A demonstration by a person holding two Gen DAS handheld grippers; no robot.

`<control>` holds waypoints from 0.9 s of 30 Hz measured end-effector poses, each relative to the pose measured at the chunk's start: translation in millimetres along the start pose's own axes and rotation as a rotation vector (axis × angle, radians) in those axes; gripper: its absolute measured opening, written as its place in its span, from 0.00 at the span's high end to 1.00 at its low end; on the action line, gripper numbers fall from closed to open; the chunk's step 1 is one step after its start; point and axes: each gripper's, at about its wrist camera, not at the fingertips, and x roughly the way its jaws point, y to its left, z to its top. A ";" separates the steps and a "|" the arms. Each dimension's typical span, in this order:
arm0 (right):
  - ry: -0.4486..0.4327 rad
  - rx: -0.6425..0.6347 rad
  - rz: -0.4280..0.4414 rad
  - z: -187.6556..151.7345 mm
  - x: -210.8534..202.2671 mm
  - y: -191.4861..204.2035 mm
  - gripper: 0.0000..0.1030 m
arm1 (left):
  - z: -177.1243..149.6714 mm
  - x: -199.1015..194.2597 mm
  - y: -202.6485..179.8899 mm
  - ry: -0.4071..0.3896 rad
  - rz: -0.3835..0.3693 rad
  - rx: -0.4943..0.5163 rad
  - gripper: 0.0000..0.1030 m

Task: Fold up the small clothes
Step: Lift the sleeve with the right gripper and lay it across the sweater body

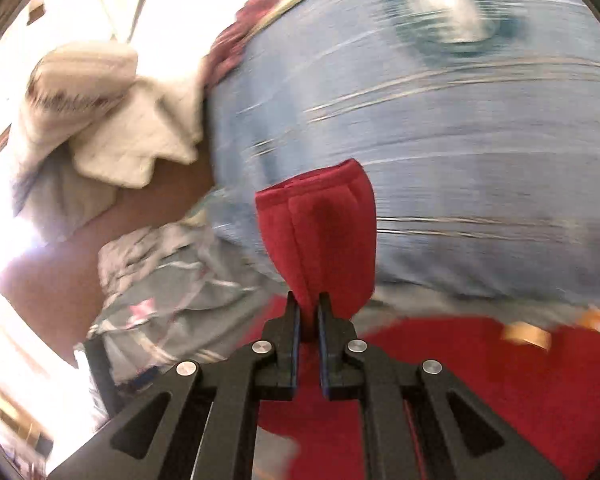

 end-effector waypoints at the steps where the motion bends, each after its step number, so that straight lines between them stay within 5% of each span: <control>1: -0.005 0.026 -0.027 -3.7 -10.0 -14.0 0.93 | -1.3 -0.8 -4.9 -0.002 -0.011 0.011 0.00; 8: 0.081 0.189 -0.320 -54.9 -44.5 -125.7 0.93 | -12.0 -10.7 -46.3 -0.006 -0.094 0.111 0.00; 10: 0.088 0.228 -0.342 -63.8 -49.2 -142.5 0.93 | -15.7 -14.3 -56.9 -0.004 -0.132 0.134 0.00; 14: 0.045 0.264 -0.330 -71.6 -65.7 -153.6 0.86 | -24.1 -16.9 -79.9 0.002 -0.196 0.183 0.00; 15: 0.072 0.275 -0.348 -73.6 -64.2 -155.8 0.80 | -27.5 -14.4 -88.5 0.021 -0.211 0.209 0.00; 16: 0.108 0.286 -0.378 -78.5 -65.3 -160.5 0.64 | -28.9 -12.1 -93.9 0.030 -0.217 0.225 0.00; 18: 0.146 0.299 -0.444 -85.4 -74.7 -162.6 0.54 | -33.8 -7.9 -107.0 0.045 -0.218 0.268 0.00; 23: -0.001 0.302 -0.537 -88.1 -123.2 -154.2 0.52 | -37.0 -6.8 -122.5 0.038 -0.218 0.311 0.00; 27: 0.011 0.178 -0.520 -74.3 -106.1 -139.7 0.55 | -37.4 -6.1 -127.1 0.031 -0.247 0.303 0.00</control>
